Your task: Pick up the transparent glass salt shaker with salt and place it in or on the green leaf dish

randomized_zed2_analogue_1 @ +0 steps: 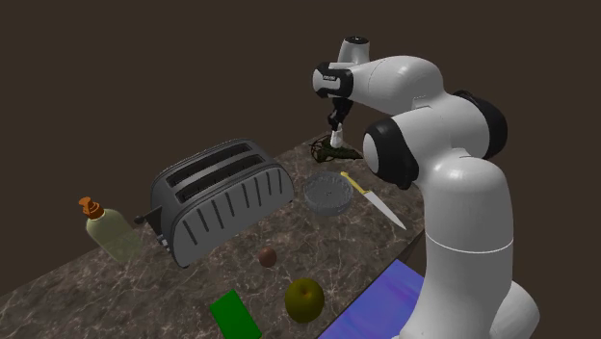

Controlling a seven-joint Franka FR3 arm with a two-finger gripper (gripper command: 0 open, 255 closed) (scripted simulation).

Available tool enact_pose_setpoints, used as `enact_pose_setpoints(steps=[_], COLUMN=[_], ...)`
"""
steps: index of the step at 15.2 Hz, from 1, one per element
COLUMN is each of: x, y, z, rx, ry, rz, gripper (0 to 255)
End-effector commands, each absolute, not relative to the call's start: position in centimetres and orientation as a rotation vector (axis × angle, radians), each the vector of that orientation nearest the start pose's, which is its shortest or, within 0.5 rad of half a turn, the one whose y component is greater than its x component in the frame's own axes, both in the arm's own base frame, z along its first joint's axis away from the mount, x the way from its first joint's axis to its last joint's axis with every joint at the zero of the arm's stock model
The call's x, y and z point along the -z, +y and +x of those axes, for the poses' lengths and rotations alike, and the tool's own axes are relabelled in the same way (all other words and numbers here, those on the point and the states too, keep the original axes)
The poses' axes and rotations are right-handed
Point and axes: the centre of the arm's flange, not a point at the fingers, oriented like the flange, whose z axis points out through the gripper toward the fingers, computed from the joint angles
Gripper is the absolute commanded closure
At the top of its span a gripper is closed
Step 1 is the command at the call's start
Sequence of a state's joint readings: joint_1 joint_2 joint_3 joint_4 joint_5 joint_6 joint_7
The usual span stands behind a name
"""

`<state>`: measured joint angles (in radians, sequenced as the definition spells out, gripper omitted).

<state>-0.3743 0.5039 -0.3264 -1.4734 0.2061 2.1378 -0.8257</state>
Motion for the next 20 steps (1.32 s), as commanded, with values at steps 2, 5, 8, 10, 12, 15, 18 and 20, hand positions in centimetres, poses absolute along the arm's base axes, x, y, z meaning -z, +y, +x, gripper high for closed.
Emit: enact_pose_setpoints(steps=[2,5,8,10,12,15,18,20], x=[-41.7,-41.7,-41.7,-44.3,-46.6,-46.6,-46.6,-46.6], y=[-42.1,-42.1,-42.1,-41.8,-41.6,-41.6,-41.6,-41.6], z=[57.6,57.6,57.6,57.1,56.7,56.7,56.7,56.7], rx=[0.258,0.258,0.258,0.258,0.258,0.258,0.258,0.258], ry=[-0.134,-0.134,-0.134,-0.134,-0.134,-0.134,-0.134,-0.134], rz=[-3.236,-3.236,-3.236,-3.236,-3.236,-3.236,-3.236,-3.236], gripper=[255,0,0,0,0,0,0,0])
